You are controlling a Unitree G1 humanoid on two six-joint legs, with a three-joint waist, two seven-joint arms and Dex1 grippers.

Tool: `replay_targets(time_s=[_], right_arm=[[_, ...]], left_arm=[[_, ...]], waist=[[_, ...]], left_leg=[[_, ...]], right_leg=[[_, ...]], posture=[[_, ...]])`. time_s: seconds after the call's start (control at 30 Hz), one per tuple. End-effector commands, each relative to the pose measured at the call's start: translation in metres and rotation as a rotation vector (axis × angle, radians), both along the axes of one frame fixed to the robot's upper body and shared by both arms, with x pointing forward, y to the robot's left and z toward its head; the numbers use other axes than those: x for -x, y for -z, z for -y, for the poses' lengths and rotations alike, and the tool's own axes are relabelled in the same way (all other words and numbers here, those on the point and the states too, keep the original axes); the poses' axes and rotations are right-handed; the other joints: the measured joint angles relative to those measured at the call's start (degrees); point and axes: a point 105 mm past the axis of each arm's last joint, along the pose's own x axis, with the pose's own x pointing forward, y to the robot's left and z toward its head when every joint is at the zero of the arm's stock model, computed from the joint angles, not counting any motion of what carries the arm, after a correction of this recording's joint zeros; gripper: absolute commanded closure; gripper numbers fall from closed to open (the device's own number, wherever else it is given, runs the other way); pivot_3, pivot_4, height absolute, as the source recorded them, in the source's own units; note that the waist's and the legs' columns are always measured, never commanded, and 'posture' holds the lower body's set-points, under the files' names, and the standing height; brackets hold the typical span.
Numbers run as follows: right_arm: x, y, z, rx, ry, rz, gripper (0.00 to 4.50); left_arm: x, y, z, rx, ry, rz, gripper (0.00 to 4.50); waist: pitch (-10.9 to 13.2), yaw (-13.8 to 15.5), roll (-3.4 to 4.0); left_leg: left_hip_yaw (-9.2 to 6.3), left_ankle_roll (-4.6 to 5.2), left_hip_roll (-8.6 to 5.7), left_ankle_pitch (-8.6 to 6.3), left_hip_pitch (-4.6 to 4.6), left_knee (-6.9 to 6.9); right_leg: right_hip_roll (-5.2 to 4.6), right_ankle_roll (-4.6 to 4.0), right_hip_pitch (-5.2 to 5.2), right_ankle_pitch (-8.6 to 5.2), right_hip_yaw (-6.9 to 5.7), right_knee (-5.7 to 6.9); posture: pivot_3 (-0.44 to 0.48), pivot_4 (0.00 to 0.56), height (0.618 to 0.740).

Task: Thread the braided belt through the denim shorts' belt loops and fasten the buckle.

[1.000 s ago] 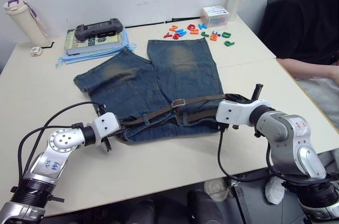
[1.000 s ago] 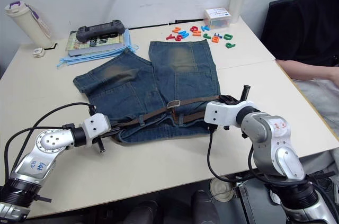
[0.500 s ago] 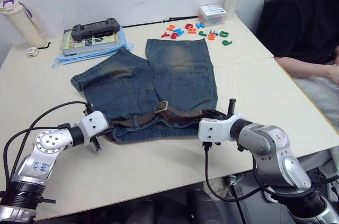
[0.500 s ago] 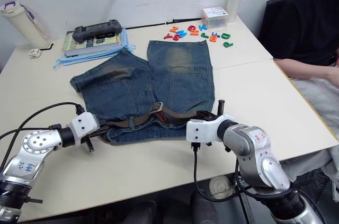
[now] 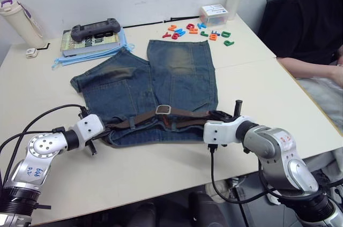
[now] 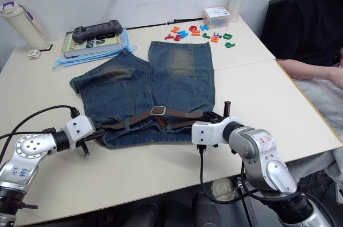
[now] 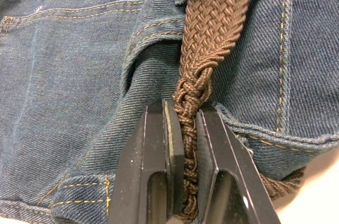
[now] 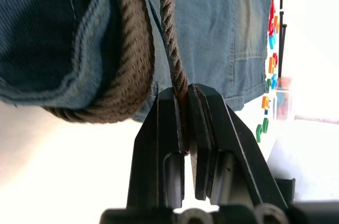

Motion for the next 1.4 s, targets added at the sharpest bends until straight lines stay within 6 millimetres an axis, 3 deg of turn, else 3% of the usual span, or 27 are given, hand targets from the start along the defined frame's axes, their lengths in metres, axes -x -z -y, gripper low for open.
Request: replay_targets(time_s=[0.03, 0.37, 0.67, 0.8, 0.9, 0.97, 1.13, 1.23, 1.4], right_arm=[[-0.008, -0.006, 0.030, 0.032, 0.123, 0.036, 4.50], [-0.013, -0.009, 0.037, 0.028, 0.171, 0.064, 4.50], [0.008, -0.008, -0.032, -0.118, -0.085, 0.020, 4.50], [0.009, -0.007, -0.034, -0.132, -0.077, 0.011, 4.50], [0.002, -0.012, -0.024, -0.164, -0.018, 0.019, 4.50], [-0.003, -0.016, -0.016, -0.190, 0.022, 0.025, 3.66], [-0.006, -0.019, 0.003, -0.172, 0.075, 0.026, 1.67], [-0.005, -0.026, 0.011, -0.194, 0.096, 0.023, 0.29], [-0.002, -0.046, 0.005, -0.471, 0.103, -0.018, 0.29]], left_arm=[[0.019, 0.039, -0.039, -0.043, -0.151, -0.189, 4.48], [0.022, 0.039, -0.038, -0.012, -0.153, -0.208, 4.48], [0.032, 0.020, 0.014, 0.169, -0.016, -0.167, 4.48], [0.028, 0.016, 0.014, 0.193, -0.046, -0.146, 4.48], [0.029, 0.015, 0.011, 0.183, -0.050, -0.143, 4.48], [0.030, 0.013, 0.010, 0.184, -0.047, -0.136, 3.47], [0.035, 0.003, 0.013, 0.216, -0.018, -0.125, 1.64], [0.037, -0.011, 0.015, 0.267, 0.004, -0.103, 1.58], [0.048, -0.025, 0.014, 0.347, 0.035, -0.145, 1.58]], waist=[[0.00, 0.00, 0.00], [0.00, 0.00, 0.00], [0.02, 0.25, 0.01], [0.03, 0.50, -0.01], [0.04, 0.53, -0.02], [0.04, 0.52, -0.02], [0.04, 0.41, -0.02], [0.04, 0.38, -0.01], [0.15, 0.40, -0.11]], left_leg=[[0.00, 0.00, 0.00, 0.00, 0.00, 0.00], [0.02, 0.00, 0.01, -0.02, -0.04, 0.00], [0.09, 0.05, 0.09, -0.15, -0.18, 0.02], [0.07, 0.10, 0.02, -0.18, -0.25, 0.06], [0.05, 0.14, -0.02, -0.21, -0.27, 0.07], [0.05, 0.14, -0.03, -0.21, -0.27, 0.05], [0.05, 0.13, -0.01, -0.22, -0.27, 0.04], [0.05, 0.13, -0.01, -0.23, -0.27, 0.02], [0.07, 0.19, 0.01, -0.30, -0.32, 0.04]], right_leg=[[0.00, 0.00, 0.00, 0.00, 0.00, -0.01], [0.00, -0.01, -0.01, 0.00, 0.01, -0.08], [0.04, -0.02, -0.08, -0.01, 0.07, -0.21], [0.00, -0.02, -0.07, -0.01, 0.04, -0.30], [-0.04, -0.02, -0.06, -0.01, 0.02, -0.35], [-0.05, -0.02, -0.07, -0.01, 0.01, -0.36], [-0.03, -0.02, -0.07, -0.01, 0.01, -0.37], [-0.03, -0.02, -0.08, -0.01, 0.02, -0.39], [-0.03, -0.02, -0.08, -0.01, 0.02, -0.48]], posture=[[0.000, 0.150, 0.738], [0.000, 0.150, 0.738], [0.000, 0.150, 0.738], [0.000, 0.150, 0.738], [0.000, 0.150, 0.738], [0.000, 0.150, 0.738], [0.000, 0.150, 0.738], [0.000, 0.150, 0.738], [0.000, 0.150, 0.738]])
